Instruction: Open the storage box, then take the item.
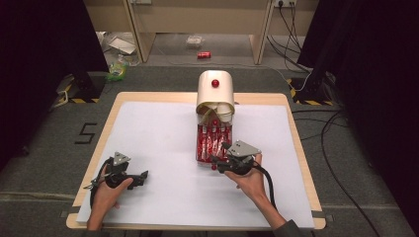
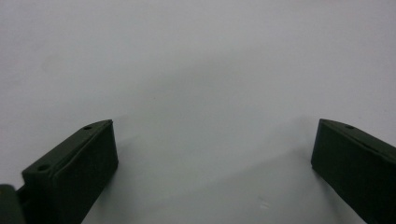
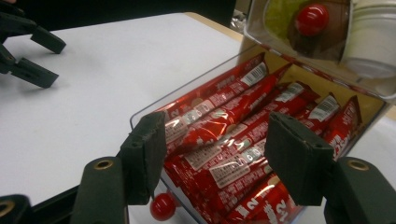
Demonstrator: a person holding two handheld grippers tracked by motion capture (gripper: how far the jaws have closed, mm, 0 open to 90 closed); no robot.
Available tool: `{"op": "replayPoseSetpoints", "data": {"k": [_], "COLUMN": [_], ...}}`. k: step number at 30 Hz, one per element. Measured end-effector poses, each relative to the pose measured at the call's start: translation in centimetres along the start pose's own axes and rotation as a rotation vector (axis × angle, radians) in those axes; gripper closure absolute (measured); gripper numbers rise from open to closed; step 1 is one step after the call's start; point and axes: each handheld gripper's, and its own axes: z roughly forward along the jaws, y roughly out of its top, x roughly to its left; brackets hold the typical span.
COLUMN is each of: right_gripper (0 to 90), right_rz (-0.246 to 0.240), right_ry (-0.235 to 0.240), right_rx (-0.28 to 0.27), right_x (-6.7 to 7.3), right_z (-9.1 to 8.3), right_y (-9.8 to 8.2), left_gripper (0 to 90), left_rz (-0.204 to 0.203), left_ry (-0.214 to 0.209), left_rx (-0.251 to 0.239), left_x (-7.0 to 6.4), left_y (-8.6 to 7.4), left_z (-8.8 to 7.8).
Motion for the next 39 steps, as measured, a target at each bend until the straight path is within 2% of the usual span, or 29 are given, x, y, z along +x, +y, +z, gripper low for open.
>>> {"op": "replayPoseSetpoints", "data": {"k": [7, 18, 25, 32, 39], "right_gripper": [38.5, 38.9, 40.2, 43.4, 45.7], "right_rz": [0.011, 0.024, 0.017, 0.007, 0.032], "right_ry": [-0.01, 0.0, -0.009, -0.005, -0.015], "right_rx": [-0.003, -0.007, 0.016, 0.038, 0.076], "right_x": [-0.4, -0.6, -0.7, -0.2, 0.1], "right_z": [-0.1, 0.2, 0.8, 1.5, 2.9], "right_y": [0.0, 0.3, 1.0, 1.0, 1.8], "left_gripper": [0.0, 0.0, 0.0, 0.0, 0.0], "left_rz": [-0.001, -0.001, -0.001, 0.0, -0.003], "left_ry": [-0.001, -0.001, -0.001, -0.001, -0.005], "left_rx": [0.0, -0.001, 0.001, 0.001, 0.001], "left_x": [0.0, 0.0, 0.0, 0.0, 0.1], "left_y": [0.0, 0.0, 0.0, 0.0, 0.0], "left_z": [0.0, 0.0, 0.0, 0.0, 0.0]}}
